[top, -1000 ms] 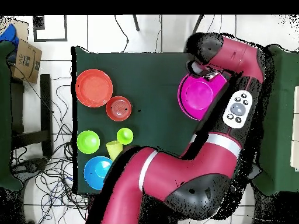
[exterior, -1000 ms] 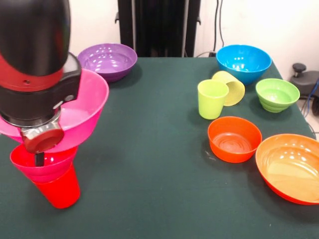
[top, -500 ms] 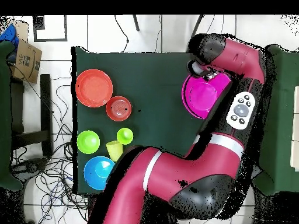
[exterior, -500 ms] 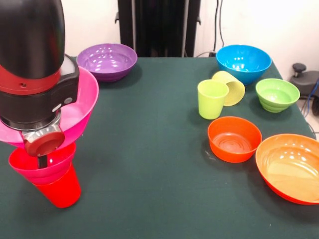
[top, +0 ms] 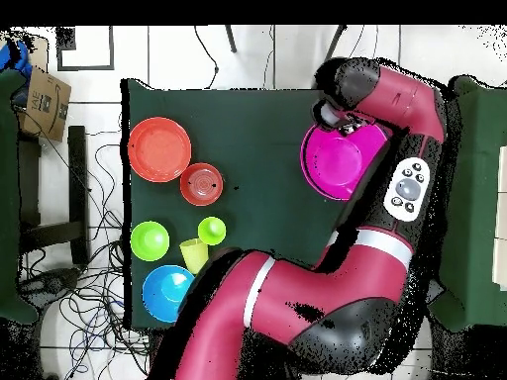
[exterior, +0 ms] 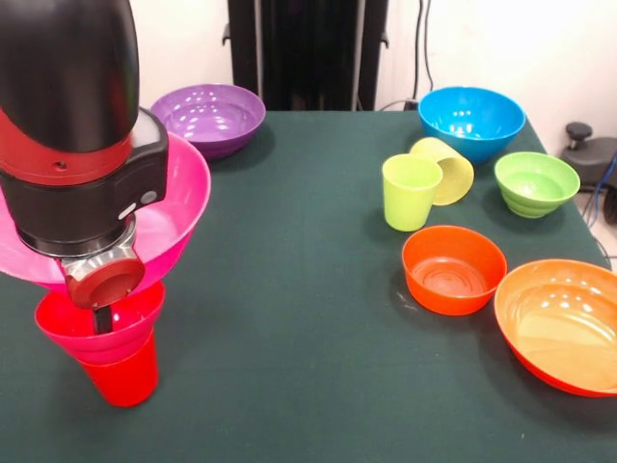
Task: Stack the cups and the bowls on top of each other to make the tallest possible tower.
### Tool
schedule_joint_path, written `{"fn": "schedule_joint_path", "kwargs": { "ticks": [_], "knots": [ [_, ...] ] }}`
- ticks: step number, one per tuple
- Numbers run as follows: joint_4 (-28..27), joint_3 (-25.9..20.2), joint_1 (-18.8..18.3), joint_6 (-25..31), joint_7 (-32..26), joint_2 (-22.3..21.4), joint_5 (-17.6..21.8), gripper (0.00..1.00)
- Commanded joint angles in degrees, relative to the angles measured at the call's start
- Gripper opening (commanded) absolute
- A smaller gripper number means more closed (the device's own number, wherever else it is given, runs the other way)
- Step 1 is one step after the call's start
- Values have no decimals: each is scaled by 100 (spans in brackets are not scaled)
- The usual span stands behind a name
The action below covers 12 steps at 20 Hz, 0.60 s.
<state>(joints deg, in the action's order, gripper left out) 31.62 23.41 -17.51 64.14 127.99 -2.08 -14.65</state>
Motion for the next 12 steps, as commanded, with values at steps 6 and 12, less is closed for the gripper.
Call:
{"fn": "schedule_joint_path", "kwargs": {
  "ticks": [6, 12],
  "knots": [
    [906, -1062, 221, -607, -755, -244, 155, 100],
    [836, -1178, 207, -544, -720, -271, 170, 100]
  ]
}}
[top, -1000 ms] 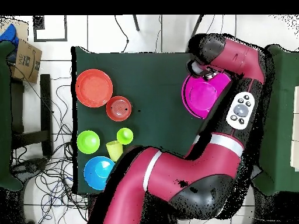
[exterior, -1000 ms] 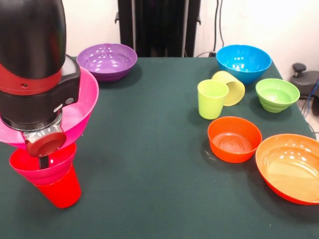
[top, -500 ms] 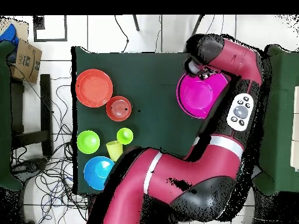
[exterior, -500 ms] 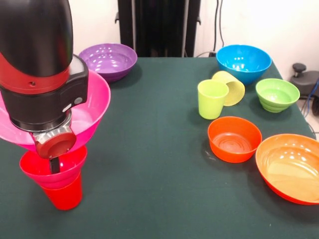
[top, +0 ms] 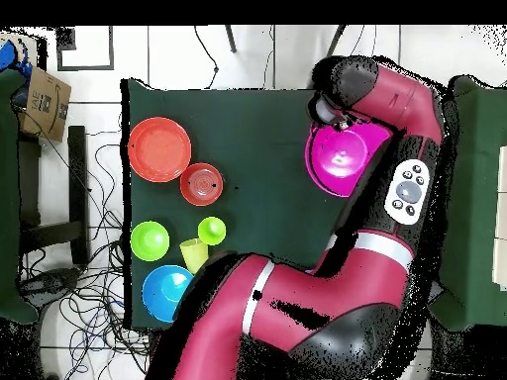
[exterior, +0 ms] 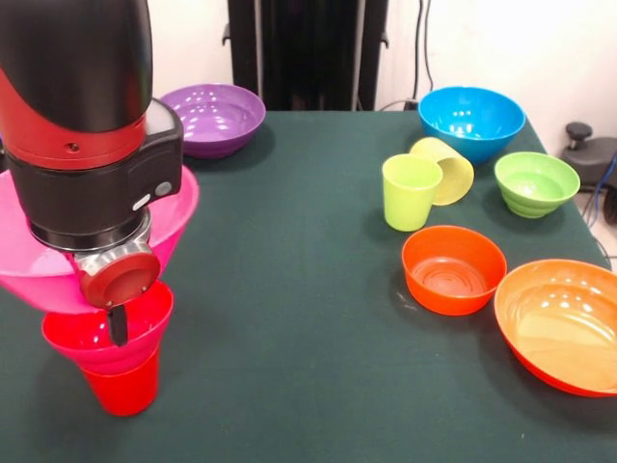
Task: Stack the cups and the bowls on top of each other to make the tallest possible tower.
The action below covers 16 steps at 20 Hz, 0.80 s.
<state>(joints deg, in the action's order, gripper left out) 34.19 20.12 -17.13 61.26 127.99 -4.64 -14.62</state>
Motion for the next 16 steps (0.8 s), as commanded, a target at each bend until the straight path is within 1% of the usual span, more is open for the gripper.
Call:
{"fn": "schedule_joint_path", "kwargs": {
  "ticks": [1, 4, 7, 8, 11, 12, 16],
  "knots": [
    [528, -861, 162, -266, -722, 9, 173, 100],
    [293, -873, 121, -291, -751, 115, 204, 100],
    [208, -861, 106, -354, -799, 153, 257, 100],
    [163, -876, 95, -126, -991, 169, 297, 0],
    [263, -793, 128, -625, -630, 114, 328, 0],
    [266, -792, 123, -486, -615, 102, 305, 0],
    [379, -808, 129, -394, -583, 29, 302, 0]
  ]
}}
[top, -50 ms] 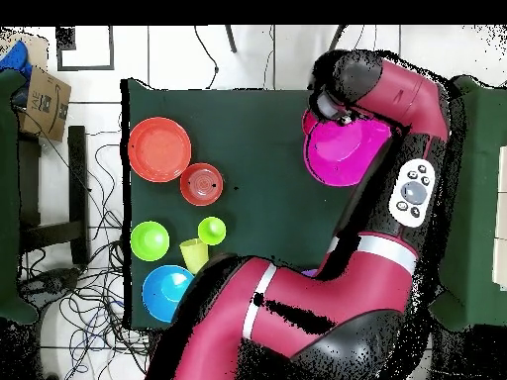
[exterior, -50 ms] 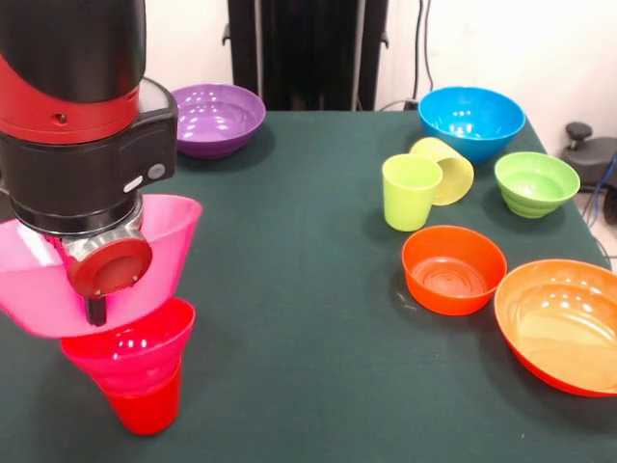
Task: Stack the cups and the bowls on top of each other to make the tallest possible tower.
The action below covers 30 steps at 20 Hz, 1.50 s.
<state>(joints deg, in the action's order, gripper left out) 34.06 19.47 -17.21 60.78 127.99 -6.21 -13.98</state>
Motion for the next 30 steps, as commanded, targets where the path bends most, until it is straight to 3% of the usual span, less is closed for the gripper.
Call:
{"fn": "schedule_joint_path", "kwargs": {
  "ticks": [1, 9, 15, 22, 30],
  "knots": [
    [411, -748, 134, -327, -587, 176, 236, 0],
    [494, -752, 131, -277, -543, 141, 258, 0],
    [631, -862, 108, 614, -530, 16, 74, 0],
    [992, -453, 247, 1740, -185, -589, 193, 0],
    [1829, -68, 489, 2334, -189, -1505, 482, 0]
  ]
}}
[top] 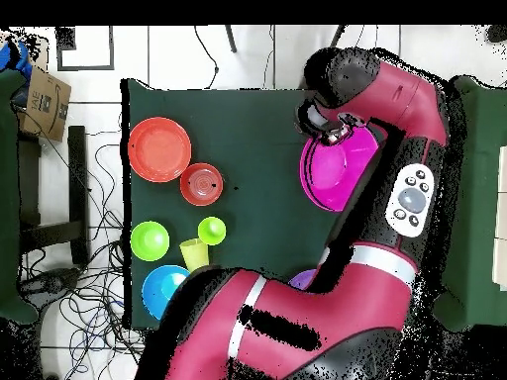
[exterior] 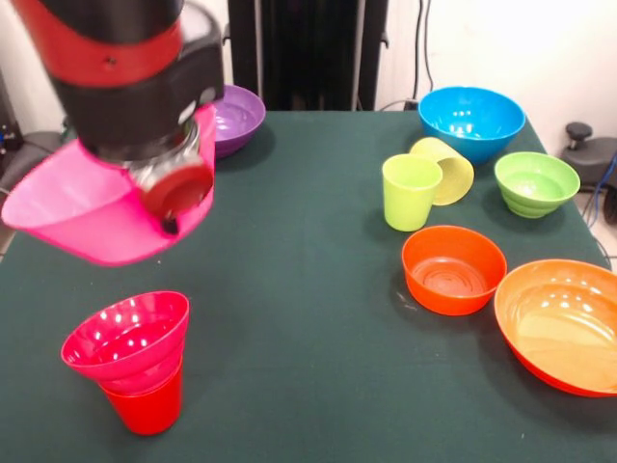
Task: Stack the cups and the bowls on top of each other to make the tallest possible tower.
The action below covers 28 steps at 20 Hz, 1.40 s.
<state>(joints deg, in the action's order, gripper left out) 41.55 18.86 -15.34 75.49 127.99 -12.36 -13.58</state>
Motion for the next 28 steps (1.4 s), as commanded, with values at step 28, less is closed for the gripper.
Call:
{"fn": "schedule_joint_path", "kwargs": {
  "ticks": [28],
  "knots": [
    [329, -245, 242, -687, 358, 171, 358, 0]
  ]
}}
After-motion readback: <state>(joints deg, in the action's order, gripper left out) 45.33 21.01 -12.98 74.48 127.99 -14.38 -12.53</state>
